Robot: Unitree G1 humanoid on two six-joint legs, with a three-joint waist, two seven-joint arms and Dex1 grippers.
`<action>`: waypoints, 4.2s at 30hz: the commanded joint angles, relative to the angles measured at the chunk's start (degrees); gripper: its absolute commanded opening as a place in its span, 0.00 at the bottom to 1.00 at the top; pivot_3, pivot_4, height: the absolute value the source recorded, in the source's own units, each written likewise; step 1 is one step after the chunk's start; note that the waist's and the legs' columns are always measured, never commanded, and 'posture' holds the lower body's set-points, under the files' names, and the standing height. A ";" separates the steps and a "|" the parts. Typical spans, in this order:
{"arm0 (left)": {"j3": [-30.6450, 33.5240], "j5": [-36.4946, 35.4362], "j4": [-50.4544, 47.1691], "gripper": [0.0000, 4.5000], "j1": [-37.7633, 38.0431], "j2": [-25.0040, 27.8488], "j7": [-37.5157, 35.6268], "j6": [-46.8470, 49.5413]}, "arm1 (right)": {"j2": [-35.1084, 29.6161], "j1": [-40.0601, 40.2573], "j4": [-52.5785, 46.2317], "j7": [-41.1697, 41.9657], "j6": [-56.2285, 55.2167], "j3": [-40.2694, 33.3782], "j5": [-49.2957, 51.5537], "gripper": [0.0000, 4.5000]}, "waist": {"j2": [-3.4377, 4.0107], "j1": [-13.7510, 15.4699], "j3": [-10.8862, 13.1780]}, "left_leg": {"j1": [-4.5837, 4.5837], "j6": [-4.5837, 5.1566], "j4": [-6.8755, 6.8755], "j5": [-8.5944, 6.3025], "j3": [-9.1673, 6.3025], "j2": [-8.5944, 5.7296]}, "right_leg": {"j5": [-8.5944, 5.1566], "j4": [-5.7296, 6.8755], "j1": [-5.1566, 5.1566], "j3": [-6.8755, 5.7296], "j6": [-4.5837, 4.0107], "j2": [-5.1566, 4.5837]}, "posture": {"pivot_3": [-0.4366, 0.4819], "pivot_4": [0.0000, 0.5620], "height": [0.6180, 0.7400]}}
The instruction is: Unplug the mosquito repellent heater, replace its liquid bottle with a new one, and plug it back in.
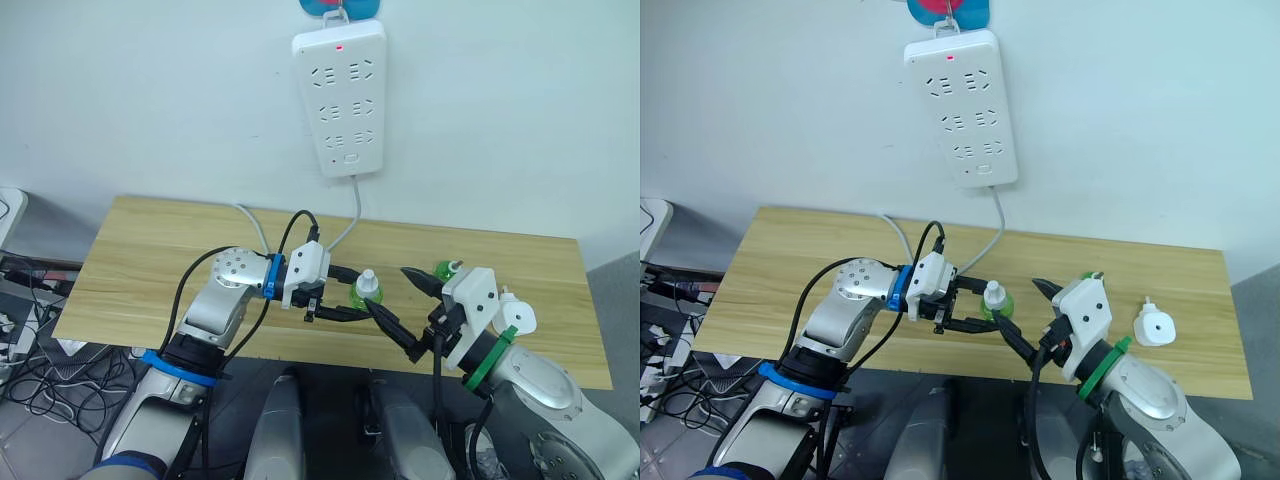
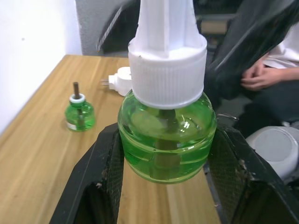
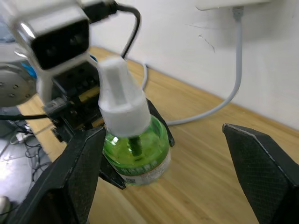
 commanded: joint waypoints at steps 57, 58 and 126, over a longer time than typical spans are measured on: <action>6.23 0.76 -6.08 0.49 9.91 3.73 11.32 -4.07 | 15.28 -15.18 45.04 -15.19 -35.11 1.15 -21.79 0.08 | -0.05 0.25 -0.06 | 0.02 -0.01 -0.13 0.01 0.07 0.00 | 0.00 0.00 -0.07 0.08 -0.01 -0.03 | 0.57 0.61 1.00; 6.24 0.80 -6.20 0.49 10.10 3.97 11.43 -4.10 | 15.96 -14.88 47.64 -15.59 -37.64 0.82 -22.68 0.08 | -0.05 0.27 -0.06 | 0.03 -0.01 -0.13 0.01 0.08 0.01 | 0.00 0.00 -0.06 0.07 -0.01 -0.03 | 0.57 0.61 1.00; 3.37 4.11 0.45 0.49 -0.55 -1.23 15.22 -1.69 | 23.63 -0.06 11.68 -16.70 -15.45 20.51 -30.71 0.99 | 0.13 1.38 0.45 | 0.60 -0.01 -1.13 -0.02 1.25 0.05 | -0.19 -0.64 -0.14 1.60 0.33 0.04 | 0.50 0.65 1.00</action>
